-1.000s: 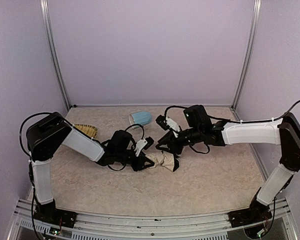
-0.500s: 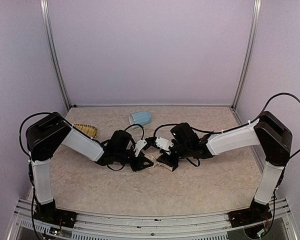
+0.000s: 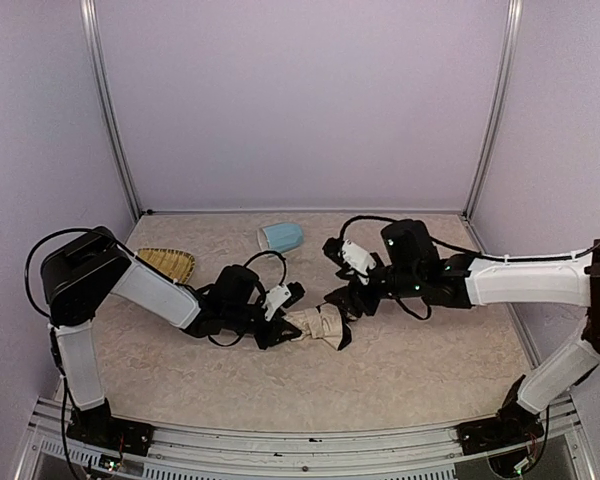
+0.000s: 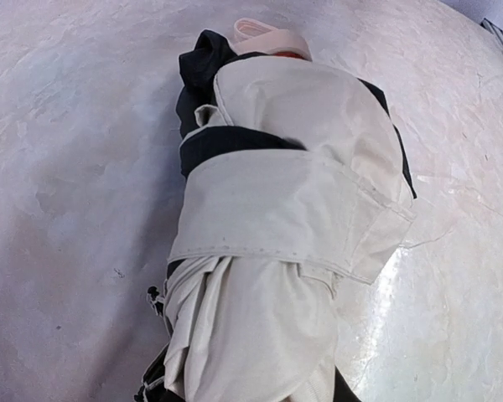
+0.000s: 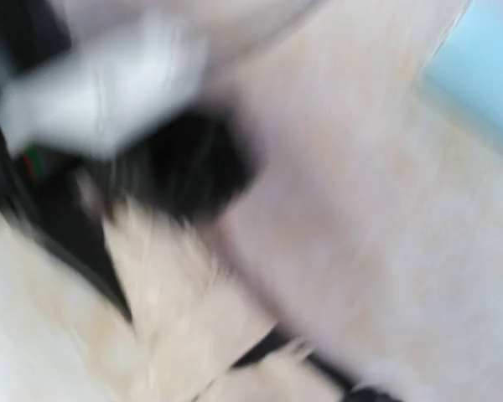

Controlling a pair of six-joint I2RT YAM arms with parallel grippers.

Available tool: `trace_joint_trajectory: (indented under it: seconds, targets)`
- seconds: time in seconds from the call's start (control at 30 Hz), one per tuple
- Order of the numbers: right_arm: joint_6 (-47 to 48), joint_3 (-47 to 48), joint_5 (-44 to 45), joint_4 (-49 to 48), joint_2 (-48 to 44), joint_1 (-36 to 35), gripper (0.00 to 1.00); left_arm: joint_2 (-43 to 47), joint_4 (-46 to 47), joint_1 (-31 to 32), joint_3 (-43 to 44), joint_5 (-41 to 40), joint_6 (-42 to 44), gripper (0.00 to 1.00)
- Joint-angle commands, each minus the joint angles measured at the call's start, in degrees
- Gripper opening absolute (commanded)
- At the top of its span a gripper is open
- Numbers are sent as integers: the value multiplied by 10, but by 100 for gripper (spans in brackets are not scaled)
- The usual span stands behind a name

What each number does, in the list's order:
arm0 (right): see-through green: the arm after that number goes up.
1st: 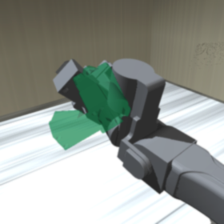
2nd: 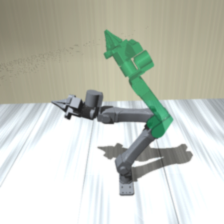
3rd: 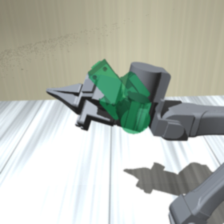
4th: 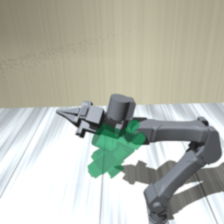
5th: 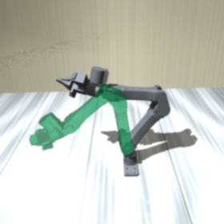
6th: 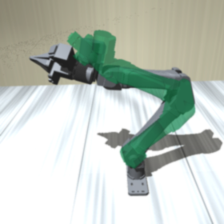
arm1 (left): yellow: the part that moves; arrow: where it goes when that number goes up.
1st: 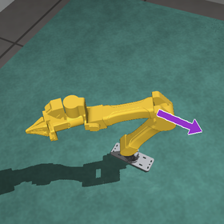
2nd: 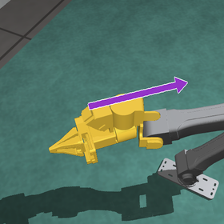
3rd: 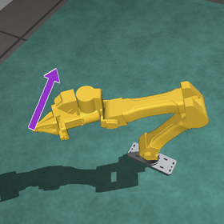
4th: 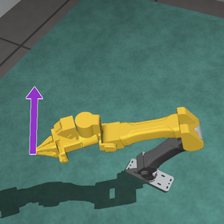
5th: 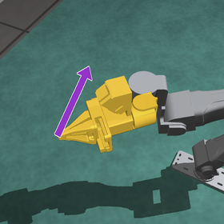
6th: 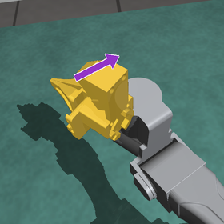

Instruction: Put away the umbrella

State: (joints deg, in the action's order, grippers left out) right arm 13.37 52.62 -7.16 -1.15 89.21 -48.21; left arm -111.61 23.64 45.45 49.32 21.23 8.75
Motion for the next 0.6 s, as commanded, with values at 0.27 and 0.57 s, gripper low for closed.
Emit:
trace_joint_trajectory:
  seconds: [0.27, 0.57]
  targets:
    - [-242, 50, 244, 170, 67, 177, 27, 6, -81, 27, -25, -74, 45, 0]
    - [-198, 128, 65, 104, 210, 14, 6, -1, -79, 33, -14, -70, 46, 0]
